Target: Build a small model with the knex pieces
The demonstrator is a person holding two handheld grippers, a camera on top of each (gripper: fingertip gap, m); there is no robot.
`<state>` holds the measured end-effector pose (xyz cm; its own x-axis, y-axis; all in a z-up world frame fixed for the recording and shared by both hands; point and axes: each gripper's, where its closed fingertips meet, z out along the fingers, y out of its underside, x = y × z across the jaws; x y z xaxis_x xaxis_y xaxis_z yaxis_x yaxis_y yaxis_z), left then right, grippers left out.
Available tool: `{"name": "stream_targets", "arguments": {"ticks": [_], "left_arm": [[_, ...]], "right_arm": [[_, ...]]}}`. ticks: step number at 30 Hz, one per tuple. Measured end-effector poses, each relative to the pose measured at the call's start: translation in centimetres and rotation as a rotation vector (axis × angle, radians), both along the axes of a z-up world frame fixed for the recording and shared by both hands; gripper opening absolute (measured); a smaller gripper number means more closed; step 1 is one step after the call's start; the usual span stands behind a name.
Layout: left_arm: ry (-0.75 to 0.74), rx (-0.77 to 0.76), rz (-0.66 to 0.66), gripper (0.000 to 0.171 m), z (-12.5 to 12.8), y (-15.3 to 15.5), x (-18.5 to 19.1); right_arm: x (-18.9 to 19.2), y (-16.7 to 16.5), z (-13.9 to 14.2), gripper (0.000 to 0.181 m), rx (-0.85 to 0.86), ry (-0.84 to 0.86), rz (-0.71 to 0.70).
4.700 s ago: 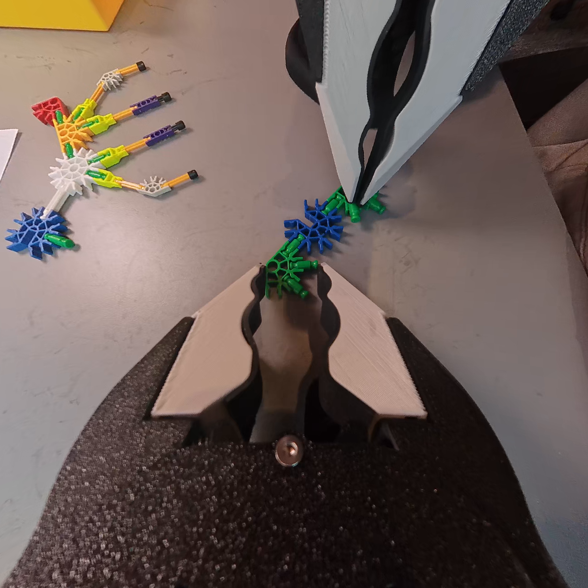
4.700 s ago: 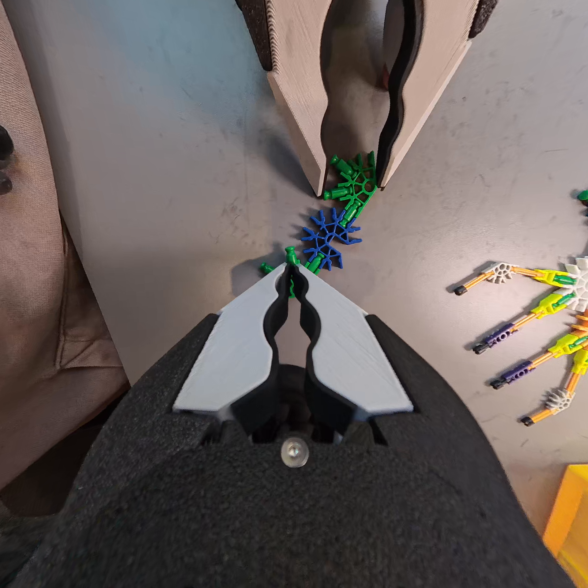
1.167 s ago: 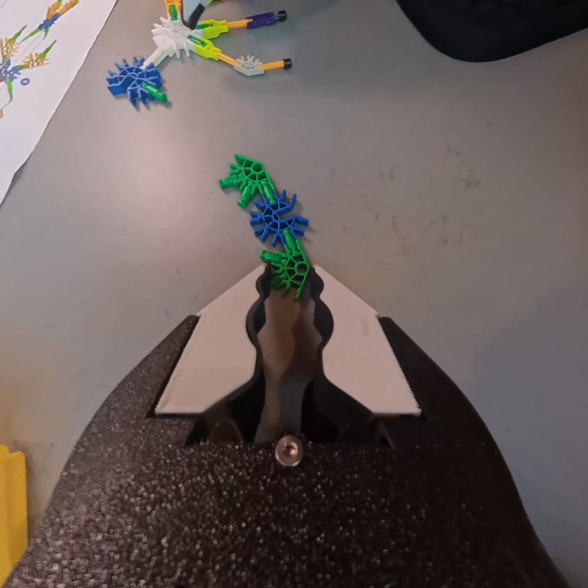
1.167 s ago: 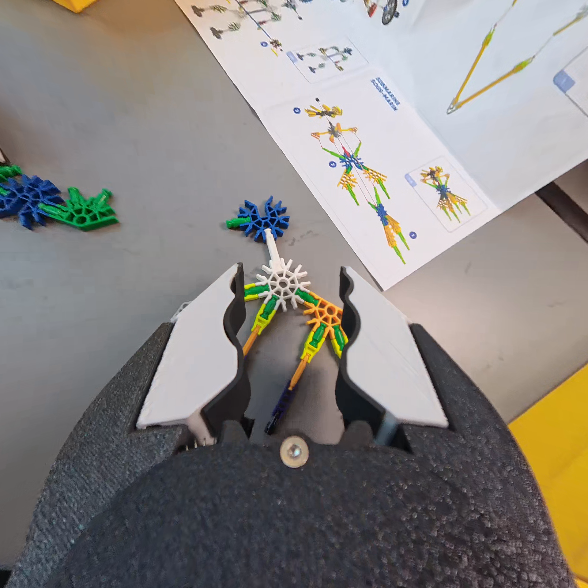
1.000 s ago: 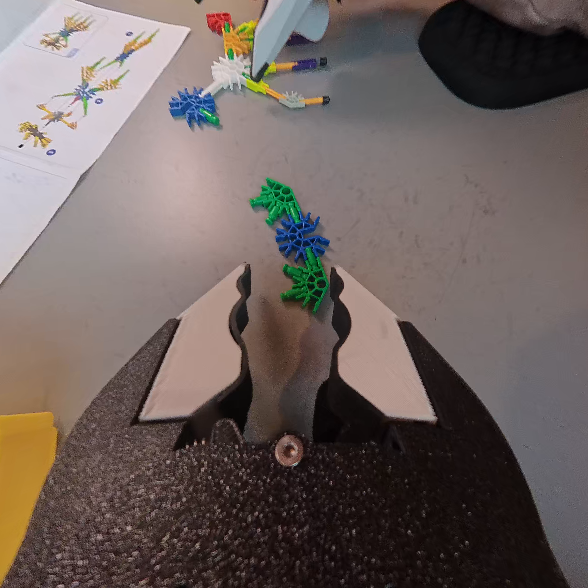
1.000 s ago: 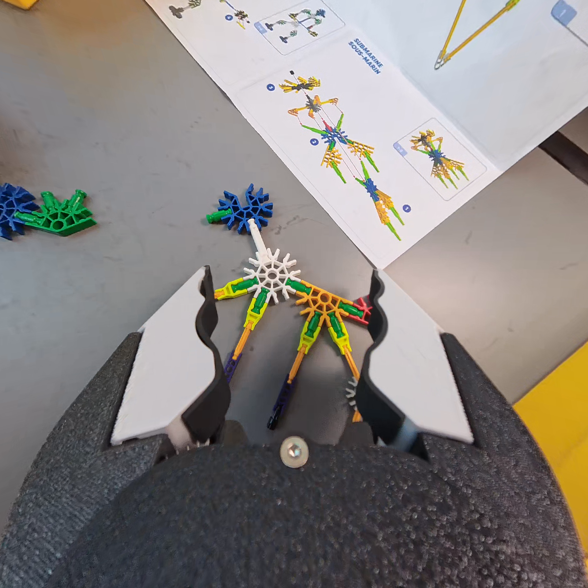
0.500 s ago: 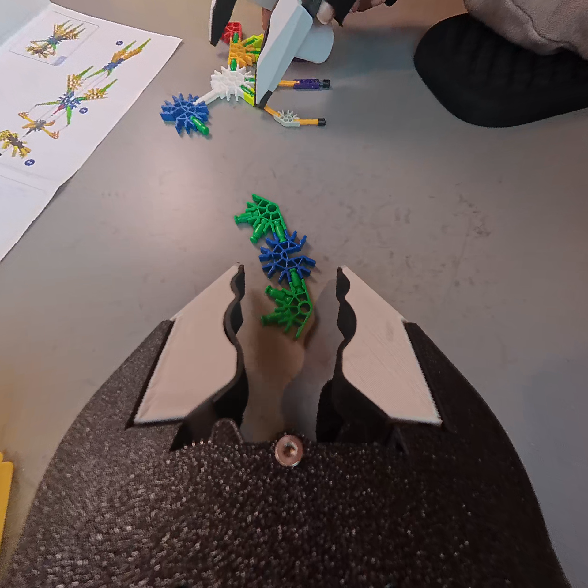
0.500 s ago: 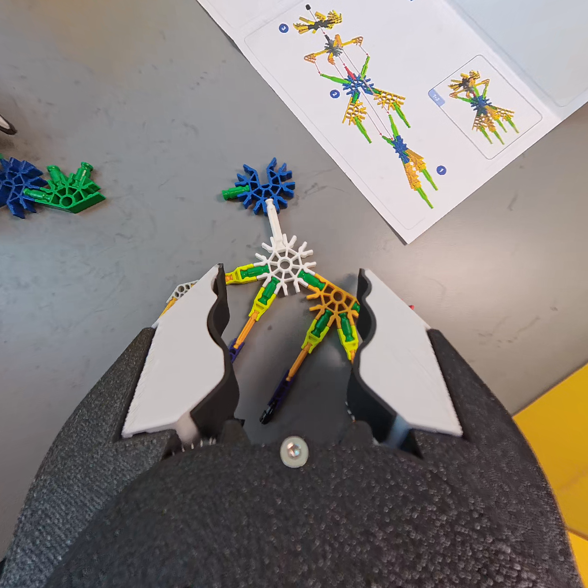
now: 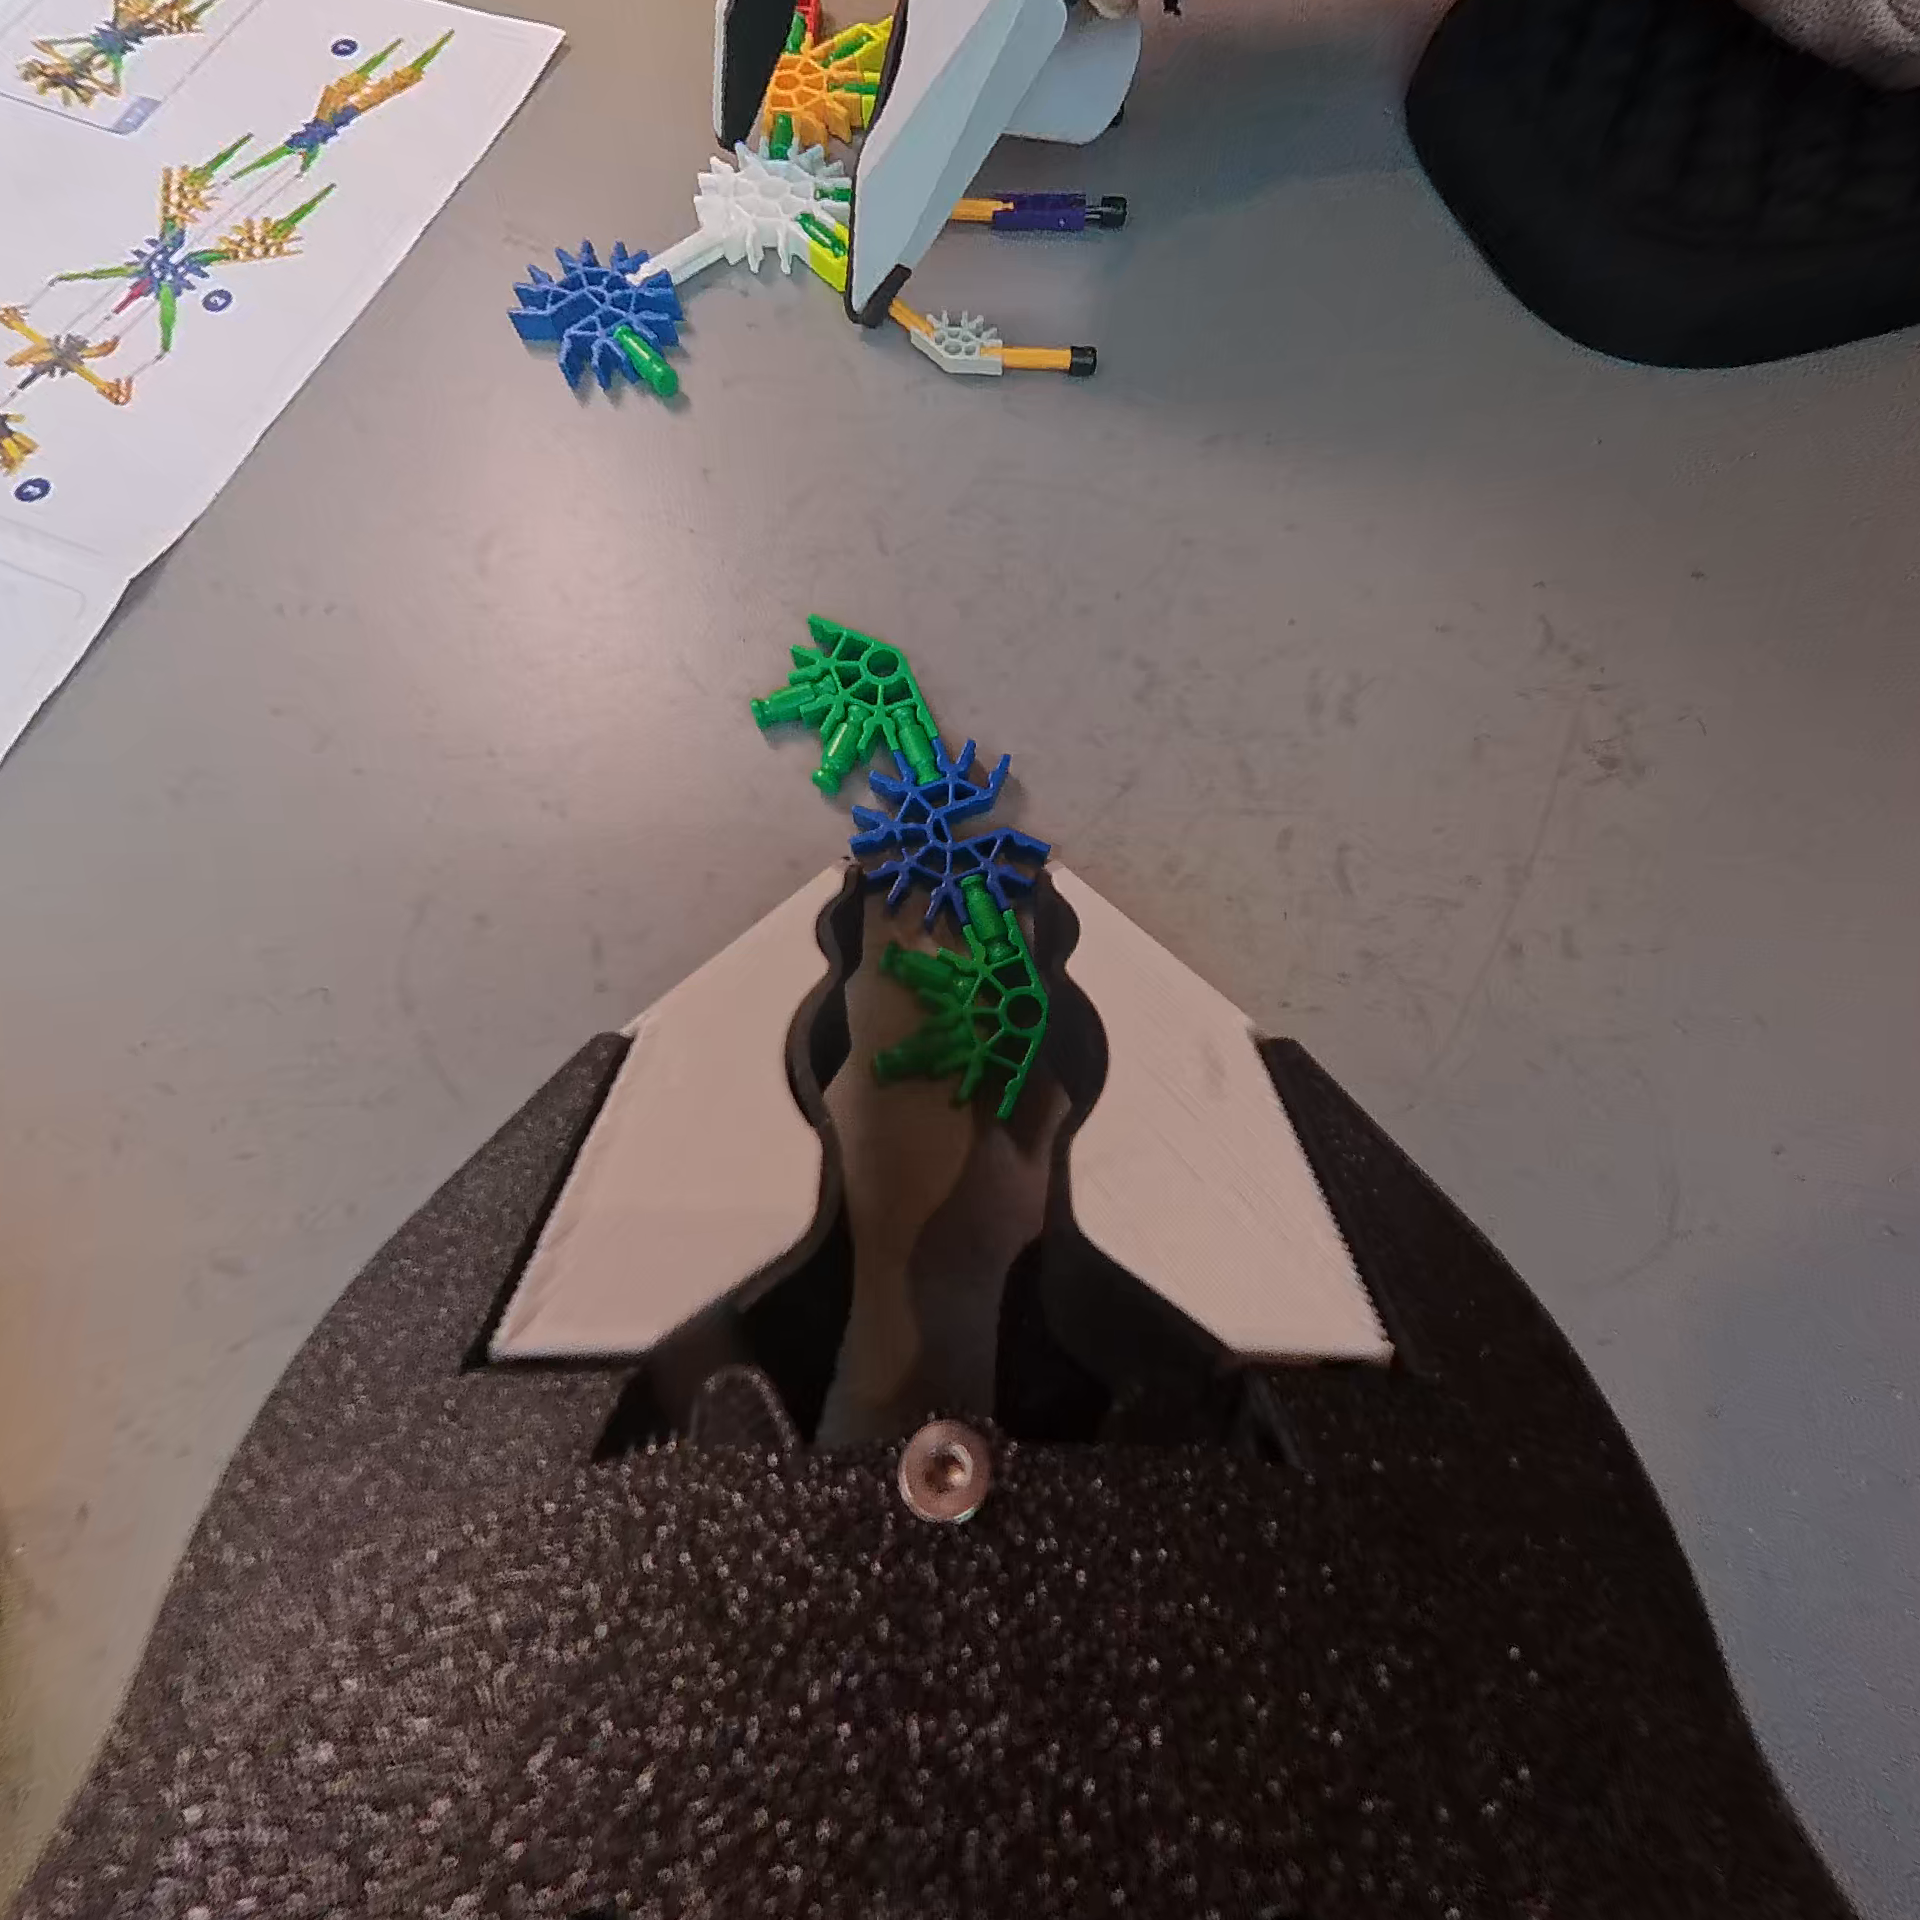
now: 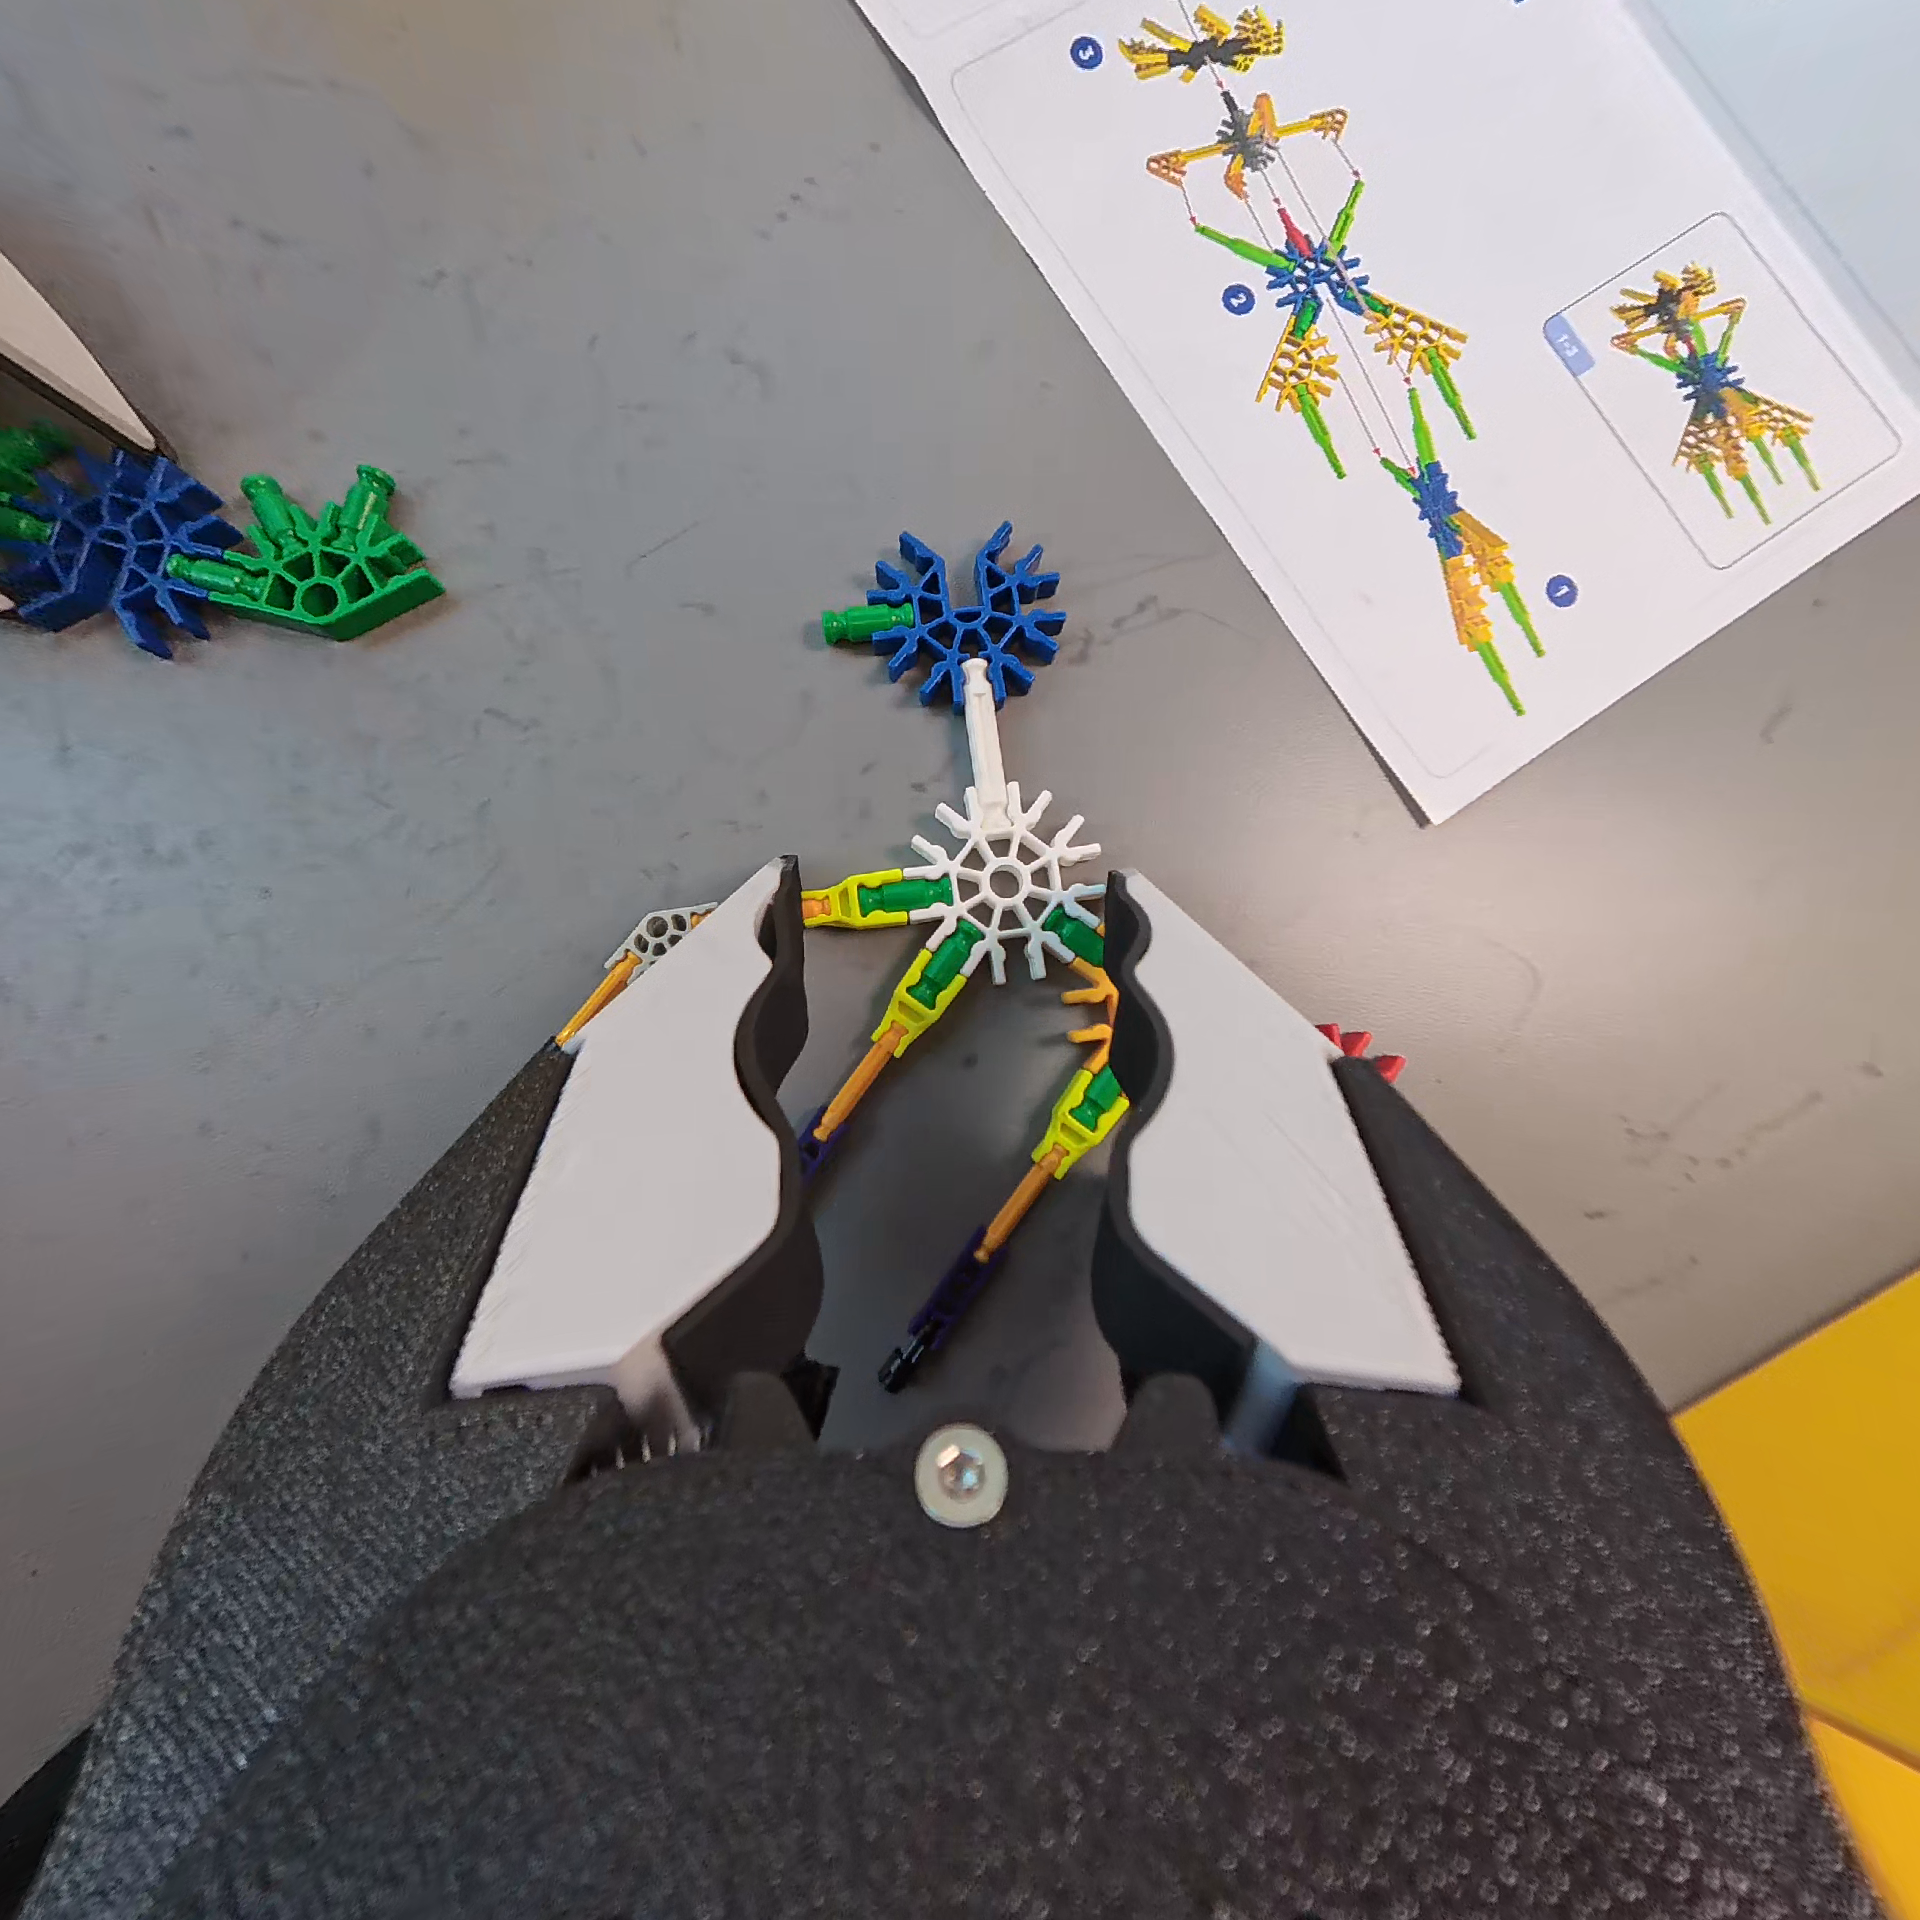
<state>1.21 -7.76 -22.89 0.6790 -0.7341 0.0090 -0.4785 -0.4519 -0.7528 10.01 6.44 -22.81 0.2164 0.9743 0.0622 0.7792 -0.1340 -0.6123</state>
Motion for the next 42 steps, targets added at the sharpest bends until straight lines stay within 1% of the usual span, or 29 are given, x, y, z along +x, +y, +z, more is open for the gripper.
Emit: {"name": "stream_targets", "arguments": {"ticks": [8, 13, 16, 21, 23, 25, 27, 31, 33, 35, 37, 40, 42], "left_arm": [[0.008, -0.003, -0.003, 0.032, 0.0, -0.1, -0.4], [0.002, 0.006, 0.040, 0.032, 0.4, 0.5, -1.6], [-0.022, 0.025, 0.082, 0.031, 0.9, 1.1, -2.3], [-0.040, 0.032, 0.120, 0.032, 0.9, 1.7, -2.8], [-0.026, 0.019, 0.123, 0.032, 0.5, 1.7, -3.0], [0.017, 0.030, 0.133, 0.032, 0.1, 1.9, -3.4], [0.030, 0.037, 0.128, 0.032, 0.1, 1.8, -3.4], [-0.019, 0.011, 0.121, 0.035, 0.5, 1.6, -3.5], [-0.082, 0.000, 0.144, 0.036, 1.3, 1.8, -3.8], [-0.160, -0.019, 0.185, 0.036, 2.1, 2.1, -4.3], [-0.215, -0.057, 0.227, 0.034, 2.3, 2.5, -4.7], [-0.220, -0.103, 0.238, 0.034, 1.8, 2.6, -4.4], [-0.198, -0.147, 0.212, 0.034, 1.2, 2.2, -3.7]], "right_arm": [[0.1, -0.4, 0.0, 0.056, 0.008, -0.015, 0.019], [0.1, -1.4, 0.1, 0.056, 0.024, -0.042, 0.062], [-0.3, -3.1, 0.1, 0.056, 0.023, -0.064, 0.134], [-2.0, -8.7, 0.0, 0.056, -0.006, -0.074, 0.341], [-2.6, -10.1, 0.0, 0.056, 0.000, -0.076, 0.388], [-2.5, -10.6, 0.0, 0.056, 0.003, -0.083, 0.405], [-2.6, -10.8, 0.1, 0.057, -0.005, -0.071, 0.419], [-3.8, -11.1, 1.9, 0.061, 0.000, 0.050, 0.423], [-4.4, -11.1, 2.7, 0.055, 0.020, 0.097, 0.421], [-4.7, -10.7, 2.6, 0.043, 0.044, 0.102, 0.413], [-4.8, -10.3, 1.9, 0.025, 0.055, 0.081, 0.410], [-4.6, -10.3, 0.5, 0.023, 0.033, 0.016, 0.422], [-4.7, -10.9, 0.4, 0.023, 0.006, 0.004, 0.445]]}}
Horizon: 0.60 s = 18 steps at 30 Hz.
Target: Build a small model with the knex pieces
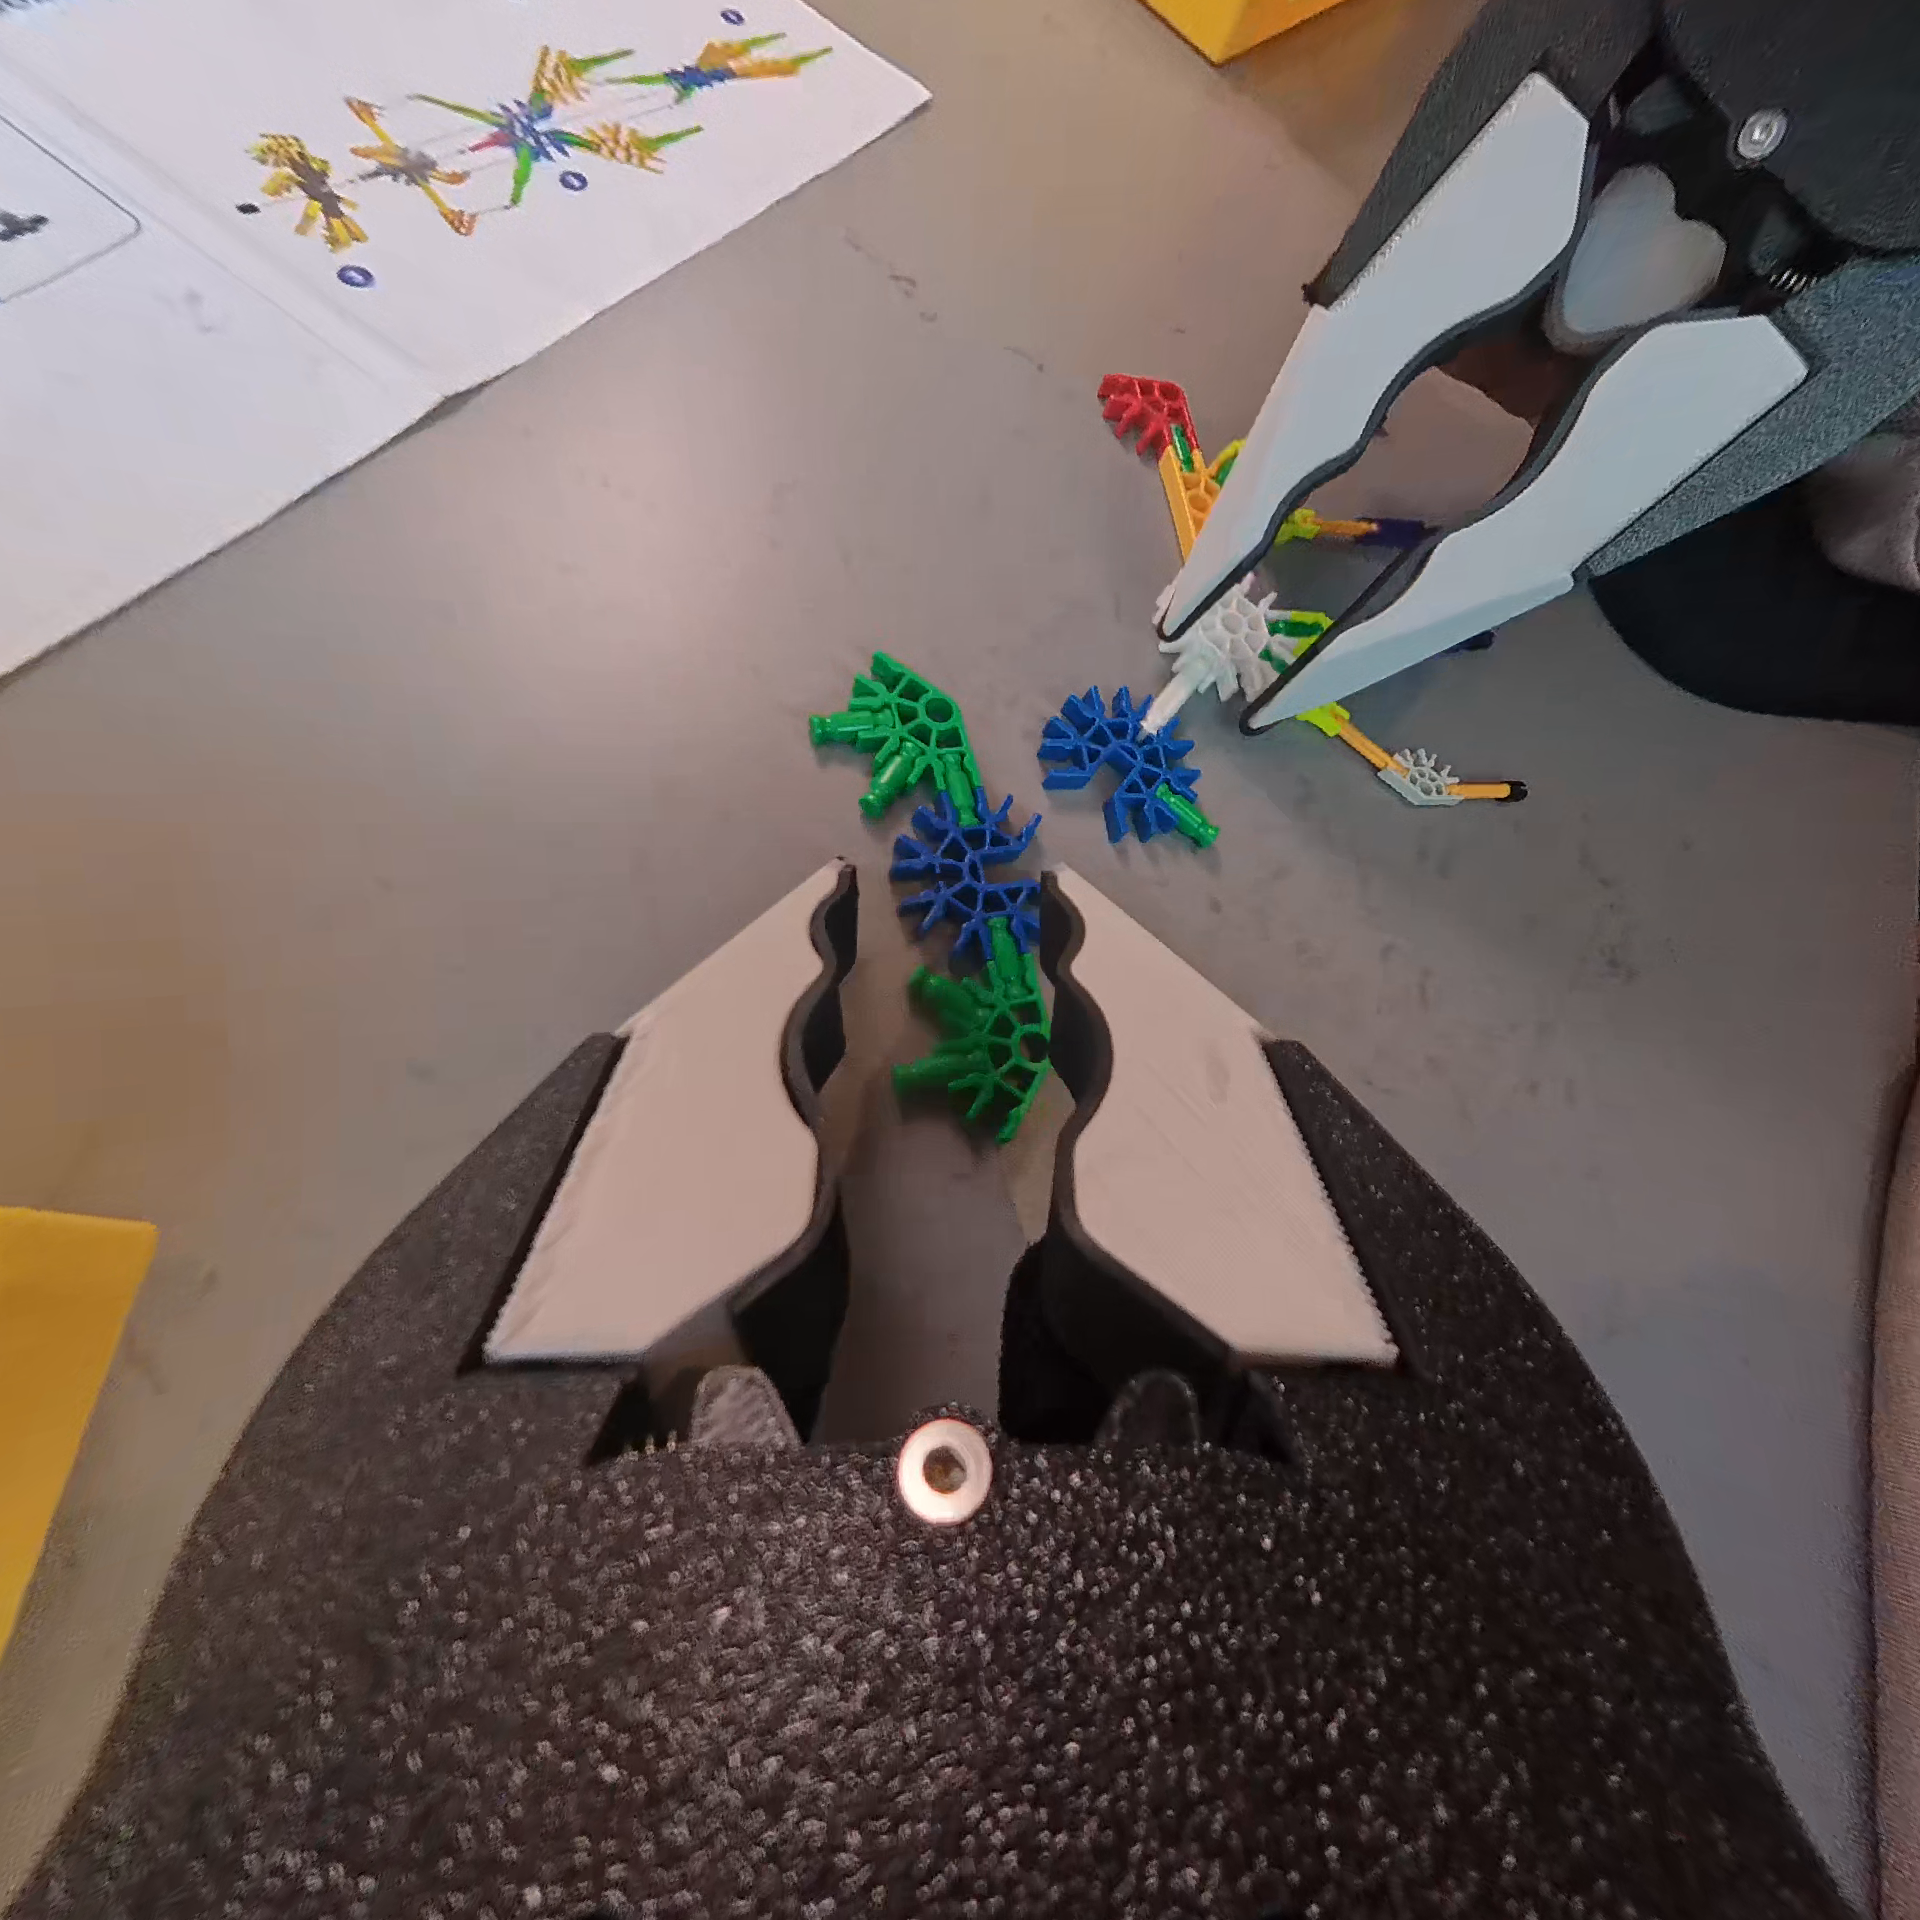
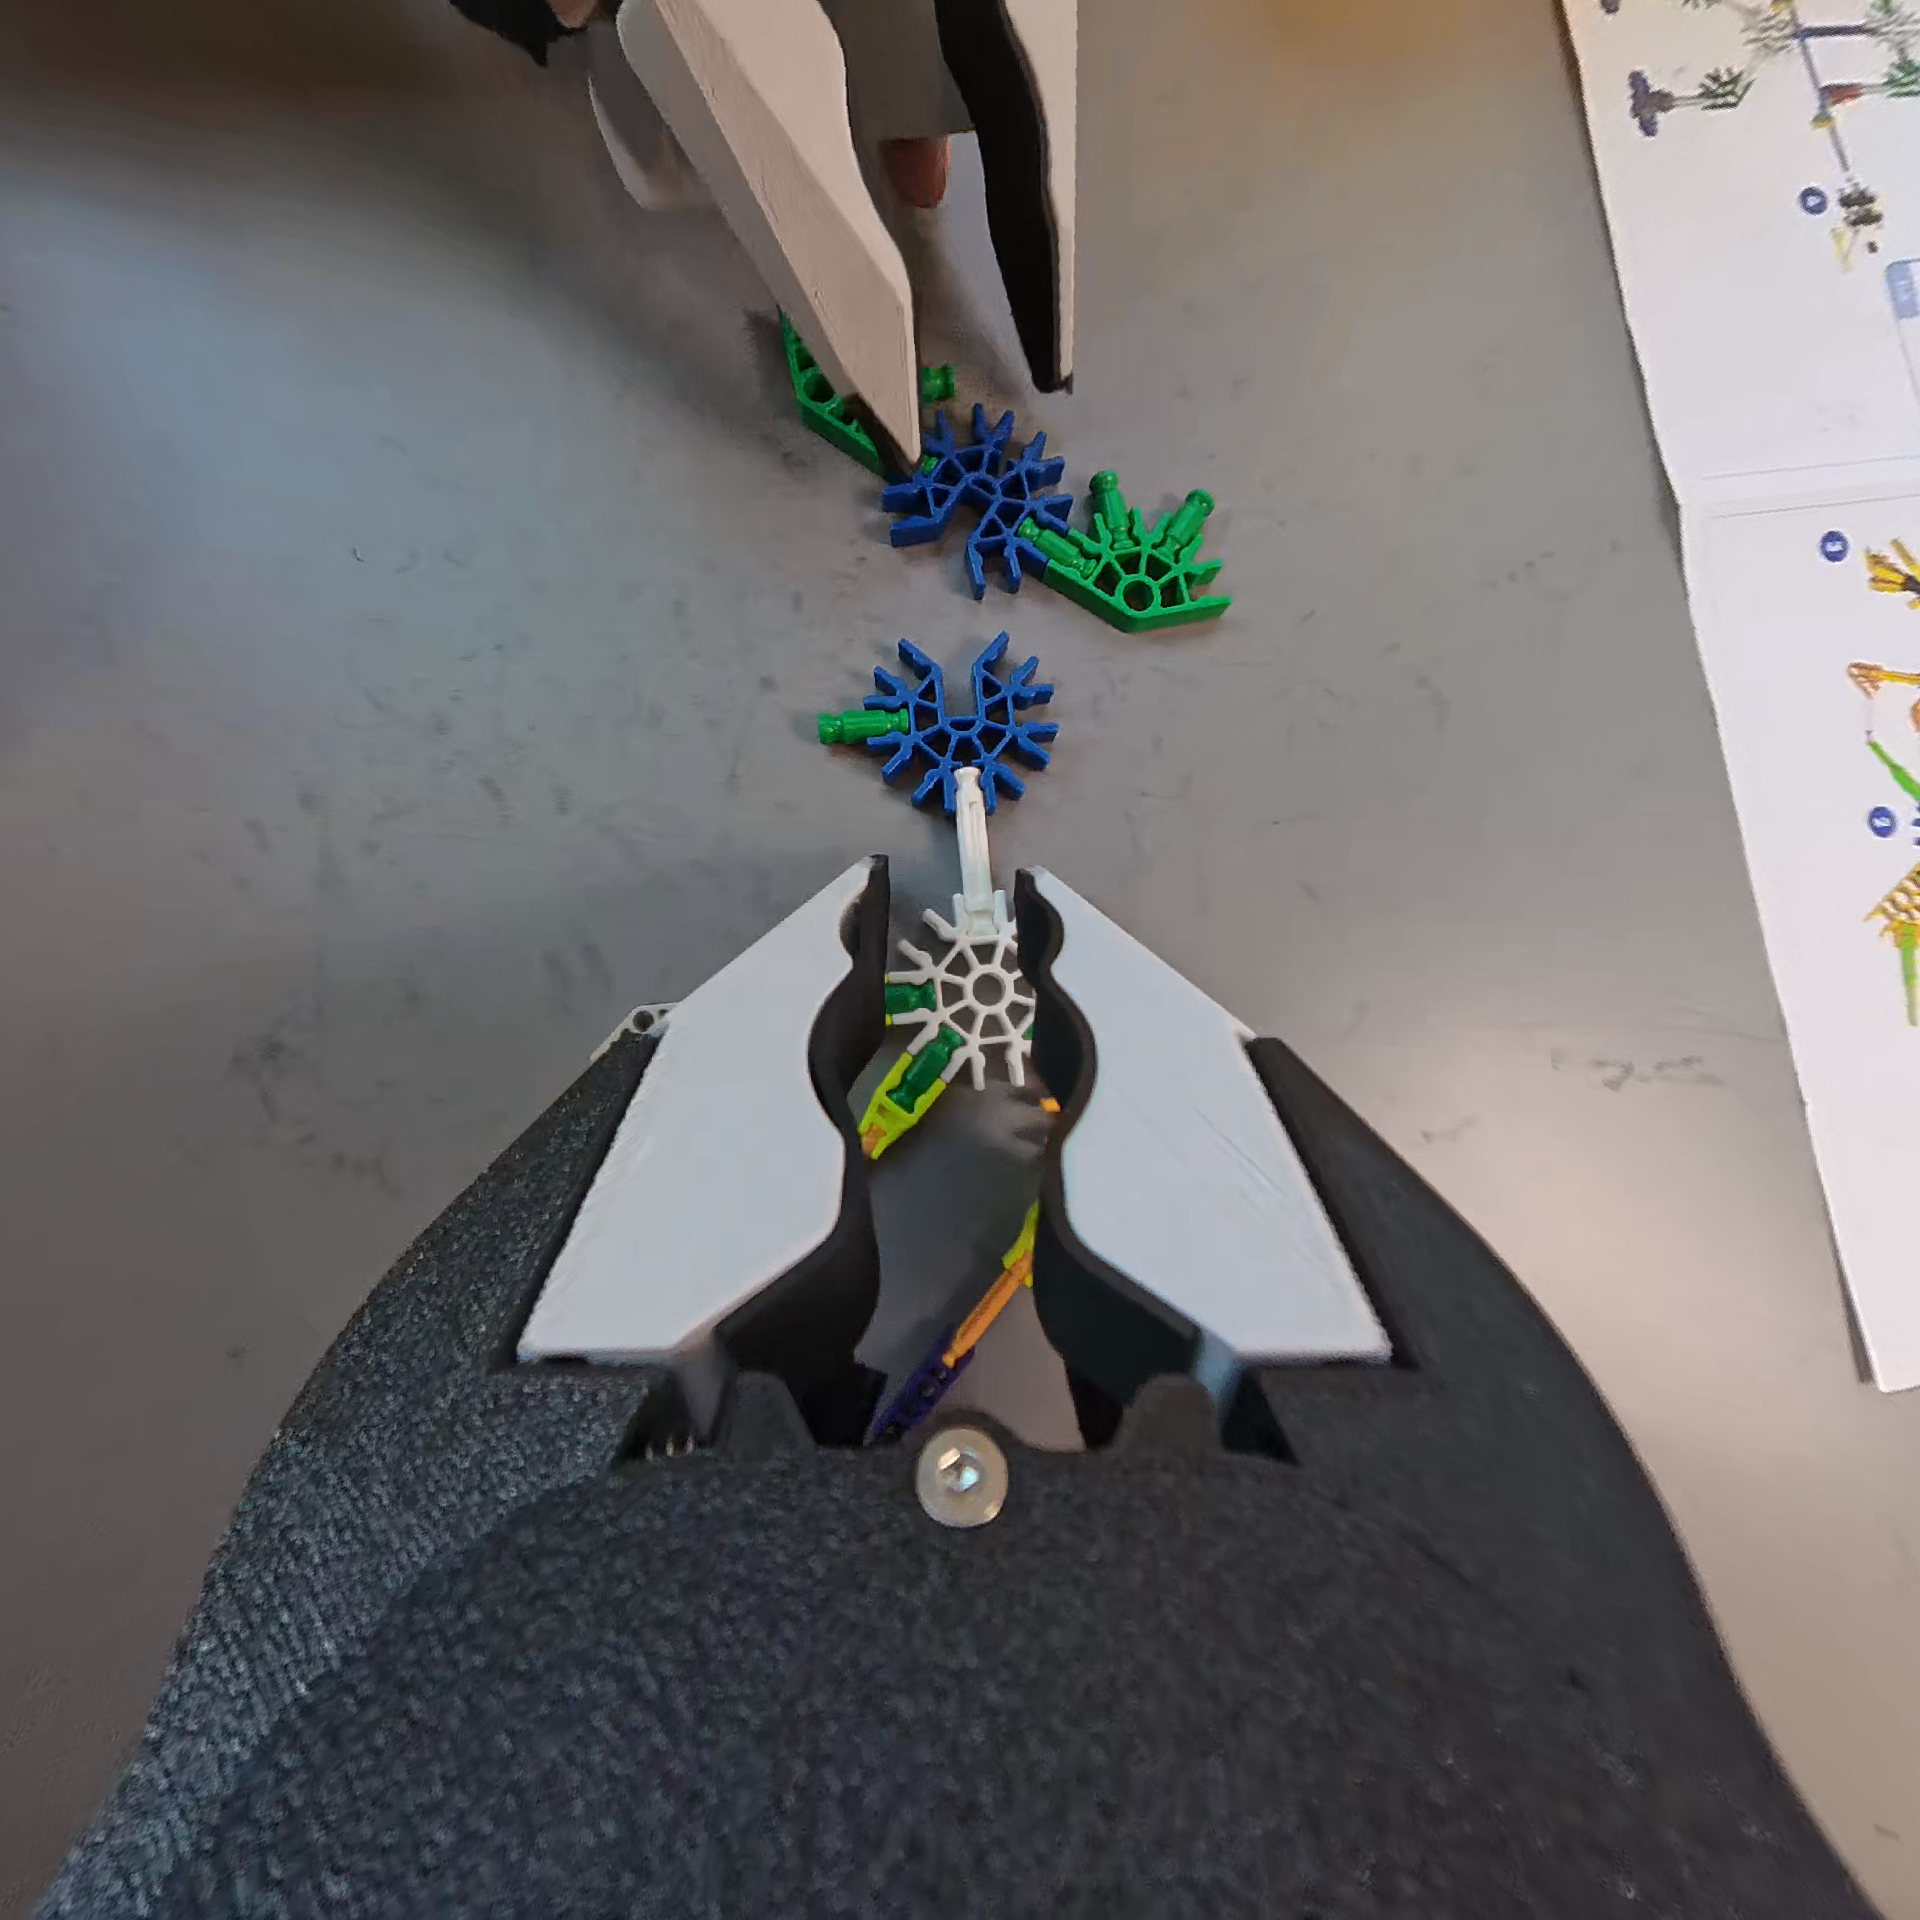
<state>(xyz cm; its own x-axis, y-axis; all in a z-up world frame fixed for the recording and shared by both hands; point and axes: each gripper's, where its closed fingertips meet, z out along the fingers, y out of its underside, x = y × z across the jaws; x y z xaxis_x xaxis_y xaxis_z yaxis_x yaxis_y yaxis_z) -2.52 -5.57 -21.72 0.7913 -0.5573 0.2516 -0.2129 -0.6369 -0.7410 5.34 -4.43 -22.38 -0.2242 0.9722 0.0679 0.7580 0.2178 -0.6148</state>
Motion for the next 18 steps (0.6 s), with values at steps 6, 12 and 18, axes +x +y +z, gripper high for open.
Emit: {"name": "stream_targets", "arguments": {"ticks": [6, 12, 18], "left_arm": [[0.100, -0.050, -0.015, 0.025, -0.9, 0.0, 0.5], [0.156, -0.038, -0.035, 0.024, -0.9, 0.1, 0.9], [0.132, 0.010, -0.048, 0.023, -0.8, 0.3, 1.5]], "right_arm": [[-0.2, 0.1, -0.5, 0.021, 0.017, -0.076, 0.012], [-0.3, 0.0, -0.5, 0.011, -0.014, -0.104, 0.032], [-0.1, 0.0, -0.5, 0.006, 0.015, -0.081, 0.031]]}}
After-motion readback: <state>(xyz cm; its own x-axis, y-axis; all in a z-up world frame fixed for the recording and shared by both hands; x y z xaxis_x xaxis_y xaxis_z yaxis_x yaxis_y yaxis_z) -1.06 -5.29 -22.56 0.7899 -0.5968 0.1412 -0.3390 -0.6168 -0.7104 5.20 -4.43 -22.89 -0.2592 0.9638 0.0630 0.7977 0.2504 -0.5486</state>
